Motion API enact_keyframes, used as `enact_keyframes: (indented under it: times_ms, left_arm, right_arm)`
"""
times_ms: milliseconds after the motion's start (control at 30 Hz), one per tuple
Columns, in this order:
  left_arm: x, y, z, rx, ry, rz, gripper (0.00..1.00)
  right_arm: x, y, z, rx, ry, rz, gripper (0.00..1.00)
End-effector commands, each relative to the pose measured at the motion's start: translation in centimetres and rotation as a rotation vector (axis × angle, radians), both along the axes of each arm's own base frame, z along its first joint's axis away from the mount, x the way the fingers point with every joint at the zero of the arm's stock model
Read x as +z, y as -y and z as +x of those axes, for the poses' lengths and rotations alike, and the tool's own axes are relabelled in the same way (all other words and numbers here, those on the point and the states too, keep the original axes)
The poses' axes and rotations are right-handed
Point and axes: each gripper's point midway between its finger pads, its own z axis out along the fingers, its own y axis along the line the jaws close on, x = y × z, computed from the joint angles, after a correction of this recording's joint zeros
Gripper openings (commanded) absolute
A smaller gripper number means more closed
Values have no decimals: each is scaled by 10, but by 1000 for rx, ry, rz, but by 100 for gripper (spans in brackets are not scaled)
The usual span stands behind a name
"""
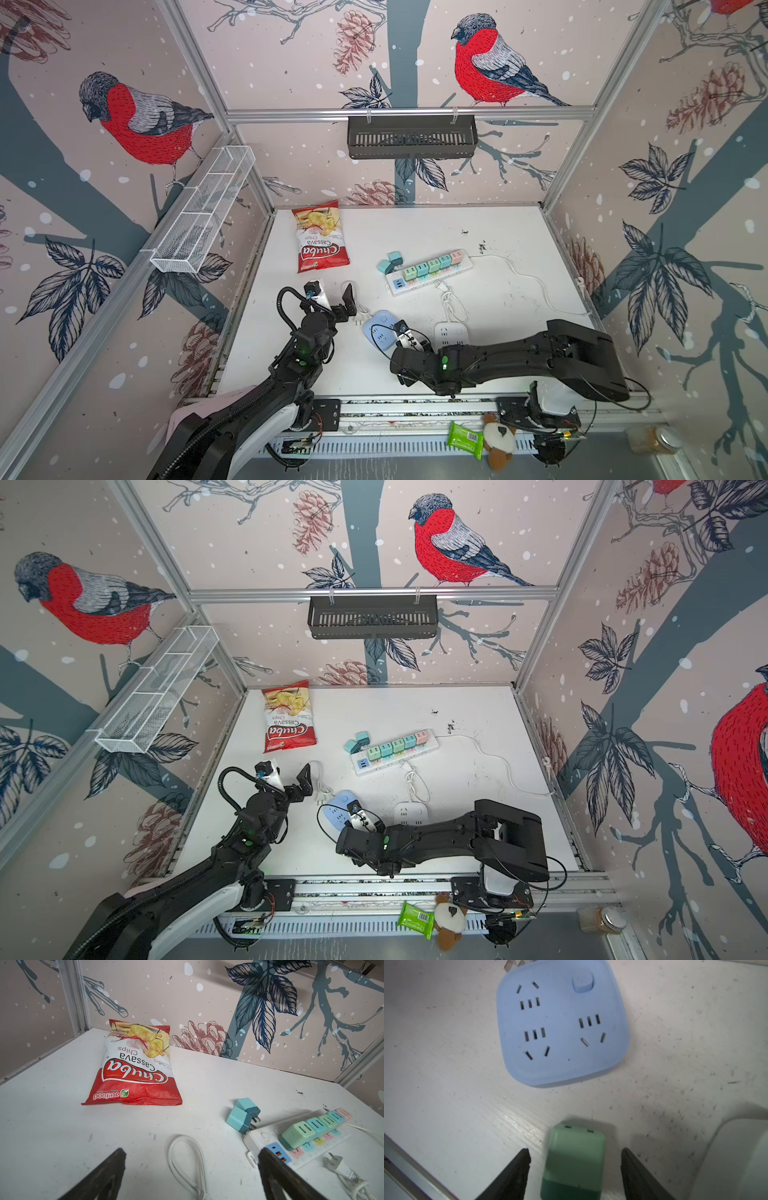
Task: Insert the plug
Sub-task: 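Lower the right gripper onto the mint-green adapter beside the blue socket and close, then lift the mint-green adapter with right toward left while left reaches toward it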
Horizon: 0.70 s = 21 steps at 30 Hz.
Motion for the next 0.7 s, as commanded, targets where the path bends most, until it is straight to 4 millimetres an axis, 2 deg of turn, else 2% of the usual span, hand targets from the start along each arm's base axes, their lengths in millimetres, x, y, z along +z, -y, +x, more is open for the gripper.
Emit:
enact_keyframes:
  times_ms: [0, 367, 533, 667]
  left_arm:
    - [4, -3, 1, 18, 9, -15, 99]
    - [3, -2, 1, 16, 8, -15, 99]
    - [3, -2, 1, 18, 8, -14, 99]
    - [4, -2, 1, 17, 8, -15, 99]
  right_arm:
    - [-3, -3, -1, -11, -17, 24, 66]
    - [-20, -2, -1, -4, -27, -21, 45]
    - [-13, 0, 1, -8, -9, -10, 31]
    - [4, 3, 10, -22, 45, 21, 23]
